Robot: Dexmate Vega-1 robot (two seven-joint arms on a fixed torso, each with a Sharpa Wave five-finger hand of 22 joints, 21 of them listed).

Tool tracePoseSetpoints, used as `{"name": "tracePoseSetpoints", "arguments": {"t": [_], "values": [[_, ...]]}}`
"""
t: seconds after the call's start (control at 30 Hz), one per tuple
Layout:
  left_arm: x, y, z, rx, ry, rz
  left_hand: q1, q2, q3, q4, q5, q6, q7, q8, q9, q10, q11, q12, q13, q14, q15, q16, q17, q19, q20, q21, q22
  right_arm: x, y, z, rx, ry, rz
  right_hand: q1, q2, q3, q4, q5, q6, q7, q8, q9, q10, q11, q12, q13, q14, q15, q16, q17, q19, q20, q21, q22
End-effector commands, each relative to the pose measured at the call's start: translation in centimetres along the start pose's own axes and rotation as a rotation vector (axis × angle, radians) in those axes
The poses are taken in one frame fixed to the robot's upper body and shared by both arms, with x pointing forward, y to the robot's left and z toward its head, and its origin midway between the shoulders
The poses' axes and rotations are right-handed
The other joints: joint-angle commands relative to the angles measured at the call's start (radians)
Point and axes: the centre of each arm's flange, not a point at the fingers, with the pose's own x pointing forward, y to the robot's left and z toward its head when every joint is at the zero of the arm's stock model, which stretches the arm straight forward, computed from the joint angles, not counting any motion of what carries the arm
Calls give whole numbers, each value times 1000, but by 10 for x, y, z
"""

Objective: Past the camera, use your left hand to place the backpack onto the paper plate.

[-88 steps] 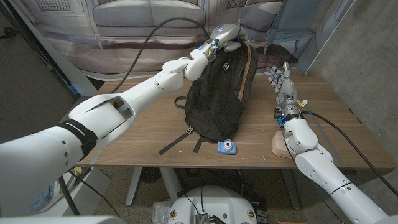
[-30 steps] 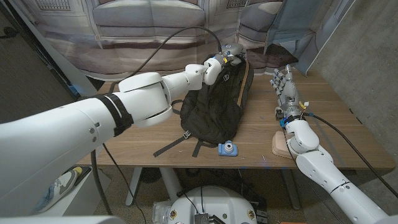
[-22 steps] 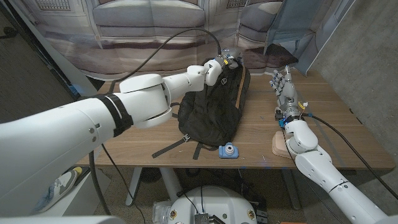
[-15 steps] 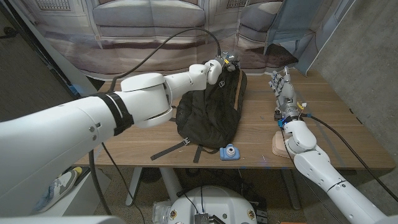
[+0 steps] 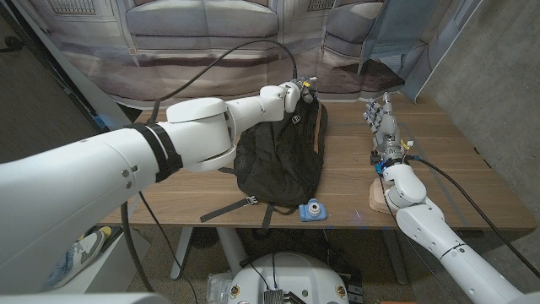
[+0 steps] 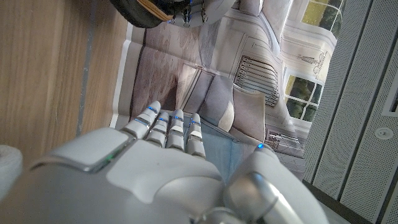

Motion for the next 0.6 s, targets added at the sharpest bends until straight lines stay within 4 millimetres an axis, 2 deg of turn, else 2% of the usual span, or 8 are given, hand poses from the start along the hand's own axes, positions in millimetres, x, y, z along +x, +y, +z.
{"name": "tracePoseSetpoints", "arguments": {"t": [0.03, 0.3, 0.4, 0.6], "values": [[0, -3, -8, -1, 39, -25, -10, -6, 7, -2, 4, -30, -4, -13, 0, -23, -1, -18, -9, -26, -135, -2, -23, -21, -45, -13, 2, 2, 0, -4, 3, 9, 2, 9, 2, -3, -1, -2, 4, -2, -1, 6, 6, 0, -4, 2, 7, 2, -5, 5, 8, 1, -2, 2], [-1, -4, -10, 14, 46, -28, -32, -12, 11, 2, 3, -121, -17, -66, -6, -105, 2, -43, -37, -128, -113, -4, -82, -92, -17, -61, 1, 2, 0, -5, 2, 11, 4, 9, 2, -4, -1, -3, 4, -1, -1, 6, 6, 0, -4, 2, 7, 1, -5, 5, 9, 2, -2, 2], [-1, -4, -11, 25, 47, -26, -40, -14, 13, 3, 3, -160, -23, -89, -6, -147, -2, -45, -50, -178, -102, -6, -107, -125, 1, -84, 1, 2, 0, -5, 2, 12, 5, 9, 2, -4, -1, -3, 3, -2, -1, 6, 6, 0, -4, 2, 8, 2, -5, 5, 9, 2, -2, 2], [-1, -3, -11, 37, 49, -16, -68, -21, 9, 8, 5, -246, -26, -139, -2, -288, 10, -50, -88, -306, -70, -7, -165, -203, 49, -143, 0, 3, -1, -7, 4, 15, 7, 10, 3, -5, -2, -3, 3, -2, -1, 6, 8, 0, -3, 2, 8, 1, -5, 5, 9, 2, -2, 2]]}}
